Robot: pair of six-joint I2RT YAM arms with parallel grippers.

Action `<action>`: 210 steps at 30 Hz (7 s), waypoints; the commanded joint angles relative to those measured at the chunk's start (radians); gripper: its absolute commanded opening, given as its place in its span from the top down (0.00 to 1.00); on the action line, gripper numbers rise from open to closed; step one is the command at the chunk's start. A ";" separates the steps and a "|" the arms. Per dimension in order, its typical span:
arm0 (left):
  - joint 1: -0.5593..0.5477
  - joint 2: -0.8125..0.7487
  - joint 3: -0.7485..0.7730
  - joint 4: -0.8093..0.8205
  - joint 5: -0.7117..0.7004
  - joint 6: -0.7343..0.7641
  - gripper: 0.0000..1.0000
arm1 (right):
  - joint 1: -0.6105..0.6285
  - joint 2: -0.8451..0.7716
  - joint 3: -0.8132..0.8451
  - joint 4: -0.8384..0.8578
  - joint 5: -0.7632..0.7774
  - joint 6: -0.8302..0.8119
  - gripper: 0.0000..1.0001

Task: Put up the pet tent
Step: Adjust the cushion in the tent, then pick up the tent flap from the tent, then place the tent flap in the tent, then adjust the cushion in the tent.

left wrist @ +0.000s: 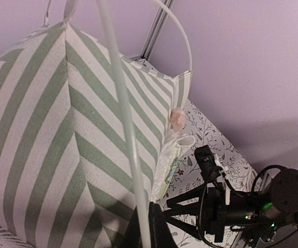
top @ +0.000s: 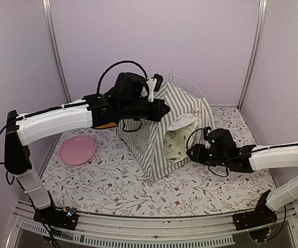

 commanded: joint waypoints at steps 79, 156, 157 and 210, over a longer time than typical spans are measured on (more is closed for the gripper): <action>0.120 0.012 0.060 -0.101 0.444 0.180 1.00 | -0.041 0.167 0.072 0.195 0.205 -0.352 0.39; 0.187 0.144 0.174 -0.223 0.306 0.292 1.00 | -0.141 -0.013 0.248 -0.244 0.042 -0.247 0.91; 0.185 0.148 0.178 -0.223 0.317 0.294 1.00 | -0.142 0.001 0.252 -0.235 0.042 -0.248 0.94; 0.174 0.191 0.273 -0.246 0.362 0.315 1.00 | -0.095 0.407 0.469 -0.210 0.056 -0.328 0.70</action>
